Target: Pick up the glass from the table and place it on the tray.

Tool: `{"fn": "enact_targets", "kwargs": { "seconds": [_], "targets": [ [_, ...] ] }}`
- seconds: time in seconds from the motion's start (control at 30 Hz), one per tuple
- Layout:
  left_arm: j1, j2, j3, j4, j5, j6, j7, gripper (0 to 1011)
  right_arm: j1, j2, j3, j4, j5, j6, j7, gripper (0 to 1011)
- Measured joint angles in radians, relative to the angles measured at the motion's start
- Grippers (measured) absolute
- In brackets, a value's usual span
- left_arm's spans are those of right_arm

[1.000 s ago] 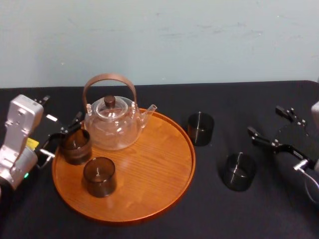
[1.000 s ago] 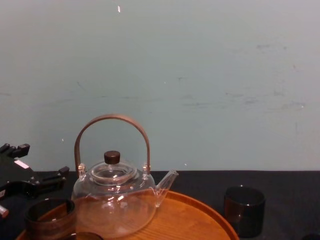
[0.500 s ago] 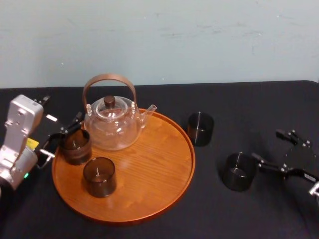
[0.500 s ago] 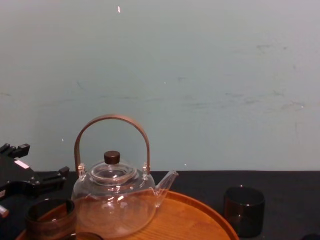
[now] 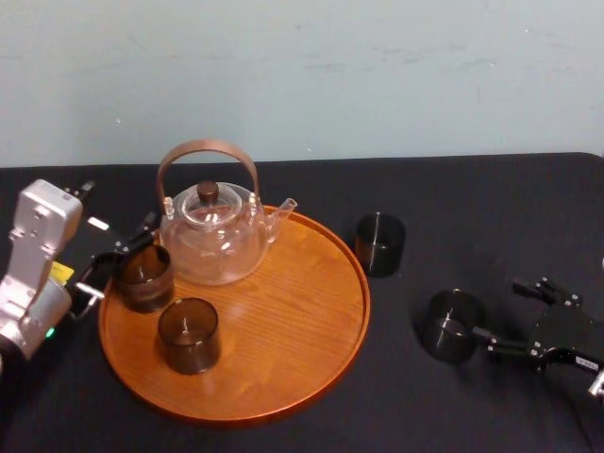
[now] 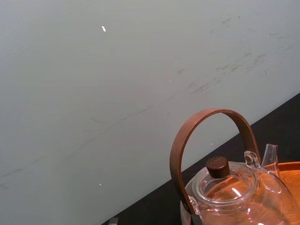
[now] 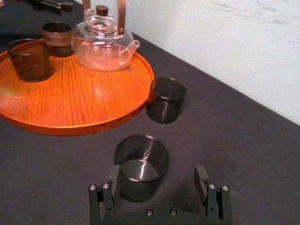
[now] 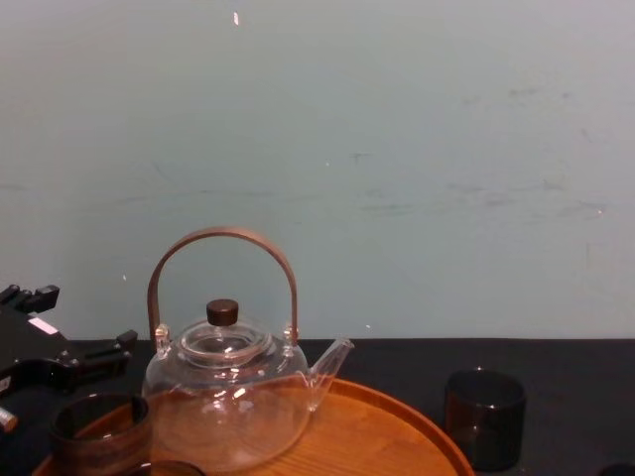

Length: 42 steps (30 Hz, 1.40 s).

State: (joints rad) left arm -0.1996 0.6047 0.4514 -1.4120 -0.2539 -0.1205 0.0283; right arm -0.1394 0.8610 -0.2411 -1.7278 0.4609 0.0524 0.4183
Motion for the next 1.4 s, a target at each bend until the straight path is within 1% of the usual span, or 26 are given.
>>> {"fn": "enact_targets", "kwargs": {
  "seconds": [0.23, 0.47, 0.77, 0.9, 1.1, 1.4],
  "targets": [
    [0.0, 0.0, 0.0, 0.0, 0.0, 0.0, 0.0, 1001, 0.001, -0.006, 0.0, 0.0, -0.017, 0.008, 0.032, 1002],
    [0.0, 0.0, 0.0, 0.0, 0.0, 0.0, 0.0, 1001, 0.012, -0.028, -0.004, 0.014, -0.037, 0.029, 0.053, 1002],
    [0.0, 0.0, 0.0, 0.0, 0.0, 0.0, 0.0, 1001, 0.028, -0.061, -0.003, 0.035, -0.044, 0.056, 0.068, 1002],
    [0.0, 0.0, 0.0, 0.0, 0.0, 0.0, 0.0, 1001, 0.044, -0.077, -0.013, 0.05, -0.048, 0.068, 0.085, 1002],
    [0.0, 0.0, 0.0, 0.0, 0.0, 0.0, 0.0, 1001, 0.064, -0.091, -0.03, 0.064, -0.055, 0.078, 0.101, 1002],
    [0.0, 0.0, 0.0, 0.0, 0.0, 0.0, 0.0, 1002, 0.088, -0.108, -0.043, 0.084, -0.06, 0.096, 0.103, 1002]
  ]
}}
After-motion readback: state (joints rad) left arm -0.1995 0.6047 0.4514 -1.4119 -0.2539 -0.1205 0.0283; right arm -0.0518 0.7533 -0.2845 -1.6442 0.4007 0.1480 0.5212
